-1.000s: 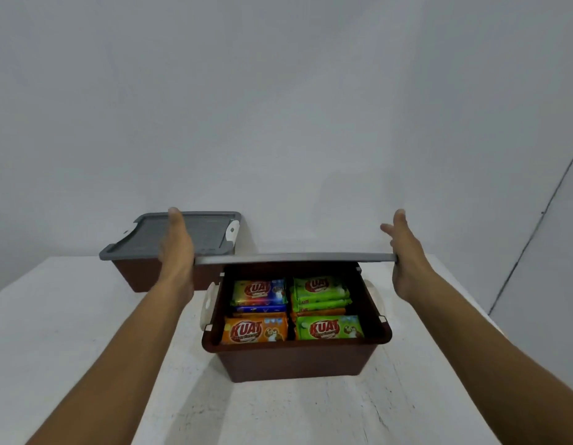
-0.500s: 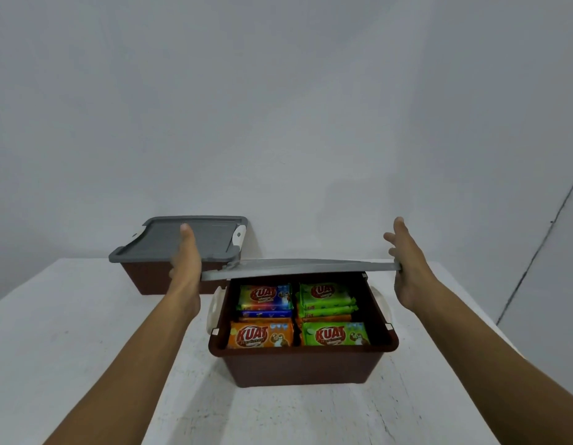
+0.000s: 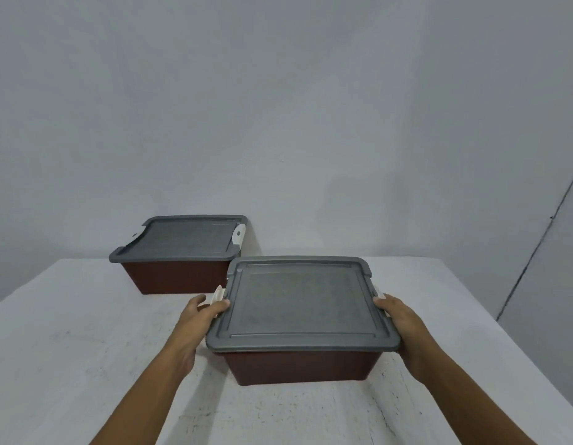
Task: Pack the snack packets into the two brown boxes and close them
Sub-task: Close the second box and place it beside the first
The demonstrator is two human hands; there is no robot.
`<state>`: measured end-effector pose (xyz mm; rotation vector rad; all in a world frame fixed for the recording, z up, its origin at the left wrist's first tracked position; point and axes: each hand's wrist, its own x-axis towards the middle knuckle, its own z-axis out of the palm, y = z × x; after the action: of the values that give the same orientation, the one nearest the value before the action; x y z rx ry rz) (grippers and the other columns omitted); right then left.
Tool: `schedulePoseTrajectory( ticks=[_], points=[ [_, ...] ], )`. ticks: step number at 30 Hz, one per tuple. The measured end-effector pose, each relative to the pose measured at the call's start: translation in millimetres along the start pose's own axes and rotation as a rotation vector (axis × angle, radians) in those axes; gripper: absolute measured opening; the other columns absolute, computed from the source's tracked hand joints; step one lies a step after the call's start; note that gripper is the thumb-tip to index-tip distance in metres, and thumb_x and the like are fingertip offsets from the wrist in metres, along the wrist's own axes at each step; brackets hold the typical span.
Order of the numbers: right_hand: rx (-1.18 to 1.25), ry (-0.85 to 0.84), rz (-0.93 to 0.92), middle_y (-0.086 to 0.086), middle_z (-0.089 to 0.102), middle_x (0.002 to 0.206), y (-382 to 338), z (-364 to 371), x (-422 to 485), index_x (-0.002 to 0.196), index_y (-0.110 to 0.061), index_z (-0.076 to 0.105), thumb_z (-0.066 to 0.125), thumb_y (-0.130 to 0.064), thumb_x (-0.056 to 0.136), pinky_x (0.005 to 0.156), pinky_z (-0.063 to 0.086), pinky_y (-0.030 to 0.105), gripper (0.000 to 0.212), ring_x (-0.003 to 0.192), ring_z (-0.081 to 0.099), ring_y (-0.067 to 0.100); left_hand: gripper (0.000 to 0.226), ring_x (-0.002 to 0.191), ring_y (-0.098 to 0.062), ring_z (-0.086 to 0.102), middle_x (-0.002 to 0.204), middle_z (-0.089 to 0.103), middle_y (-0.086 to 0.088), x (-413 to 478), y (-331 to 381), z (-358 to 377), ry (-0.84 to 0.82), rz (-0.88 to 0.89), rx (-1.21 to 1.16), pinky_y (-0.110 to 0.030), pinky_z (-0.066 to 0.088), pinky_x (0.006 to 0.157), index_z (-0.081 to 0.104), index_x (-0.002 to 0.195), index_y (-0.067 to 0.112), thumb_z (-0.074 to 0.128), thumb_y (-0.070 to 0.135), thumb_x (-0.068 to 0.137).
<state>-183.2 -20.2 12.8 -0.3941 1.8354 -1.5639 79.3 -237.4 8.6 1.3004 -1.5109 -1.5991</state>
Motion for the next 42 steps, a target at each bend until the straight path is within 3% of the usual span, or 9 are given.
schedulePoseTrajectory(
  ticks=[5,10,15,19,22,29,35,38,42],
  points=[
    [-0.093,0.017,0.008,0.012,0.07,0.103,-6,-5,-4,0.108,-0.011,0.064,0.053,-0.032,0.098,0.069,0.054,0.038,0.026,0.094,0.067,0.031,0.034,0.098,-0.025,0.063,0.11,0.065,-0.007,-8,-1,3,-0.025,0.029,0.024,-0.037,0.054,0.077,0.055,0.129,0.015,0.059,0.019,0.095],
    [-0.253,0.051,-0.074,0.01,0.068,0.1,-18,-2,-1,0.107,-0.007,0.062,0.058,-0.029,0.095,0.057,0.047,0.026,0.025,0.082,0.065,0.022,0.029,0.096,-0.023,0.063,0.107,0.066,-0.003,-7,9,6,0.018,0.083,0.066,-0.034,0.053,0.075,0.06,0.121,0.016,0.06,0.011,0.092],
    [-0.367,0.115,-0.129,0.011,0.063,0.106,-21,4,9,0.11,-0.007,0.056,0.063,-0.027,0.093,0.06,0.046,0.027,0.027,0.088,0.061,0.025,0.024,0.092,-0.017,0.061,0.105,0.064,-0.001,-9,12,9,0.042,0.135,0.101,-0.028,0.049,0.068,0.059,0.114,0.018,0.062,0.01,0.092],
    [-0.519,0.216,-0.244,0.005,0.062,0.114,-11,7,6,0.118,-0.013,0.057,0.062,-0.032,0.093,0.079,0.055,0.038,0.031,0.095,0.062,0.025,0.034,0.103,-0.021,0.059,0.123,0.06,-0.002,-14,9,12,0.089,0.304,0.365,-0.036,0.052,0.085,0.058,0.129,0.02,0.058,0.015,0.095],
    [-0.714,0.285,-0.374,0.003,0.065,0.122,-10,7,4,0.122,-0.016,0.06,0.062,-0.037,0.091,0.09,0.054,0.043,0.037,0.098,0.064,0.023,0.047,0.127,-0.024,0.047,0.143,0.047,-0.004,-11,8,5,0.109,0.381,0.631,-0.044,0.04,0.107,0.046,0.143,0.019,0.055,0.024,0.096],
    [-0.861,0.154,-0.412,-0.002,0.049,0.146,-10,-1,-9,0.136,-0.026,0.052,0.035,-0.074,0.076,0.109,0.036,0.054,0.079,0.129,0.049,0.023,0.065,0.145,-0.021,0.019,0.158,0.023,0.004,-14,16,15,0.01,0.407,1.012,-0.054,0.026,0.112,0.03,0.15,0.028,0.039,0.059,0.094],
    [-1.265,0.151,-0.53,-0.006,0.035,0.154,-8,6,-17,0.143,-0.031,0.037,-0.005,-0.089,0.067,0.113,0.028,0.049,0.105,0.138,0.036,0.016,0.105,0.148,-0.022,0.009,0.163,0.009,0.003,-28,16,18,-0.041,0.401,1.064,-0.052,0.019,0.116,0.013,0.154,0.025,0.016,0.087,0.069],
    [-1.17,0.173,-0.566,-0.003,0.03,0.157,7,17,-20,0.149,-0.025,0.029,0.001,-0.087,0.073,0.116,0.027,0.046,0.101,0.141,0.033,0.016,0.106,0.147,-0.018,0.017,0.161,0.017,0.003,-40,5,26,0.041,0.512,0.925,-0.044,0.021,0.117,0.025,0.152,0.021,0.013,0.088,0.071],
    [-0.999,0.247,-0.603,-0.003,0.038,0.154,15,24,-17,0.138,-0.029,0.051,0.026,-0.076,0.082,0.114,0.028,0.045,0.077,0.14,0.036,0.02,0.074,0.133,-0.016,0.042,0.145,0.048,0.004,-33,-1,28,0.166,0.596,0.73,-0.036,0.034,0.11,0.053,0.136,0.023,0.037,0.07,0.08]
  ],
)
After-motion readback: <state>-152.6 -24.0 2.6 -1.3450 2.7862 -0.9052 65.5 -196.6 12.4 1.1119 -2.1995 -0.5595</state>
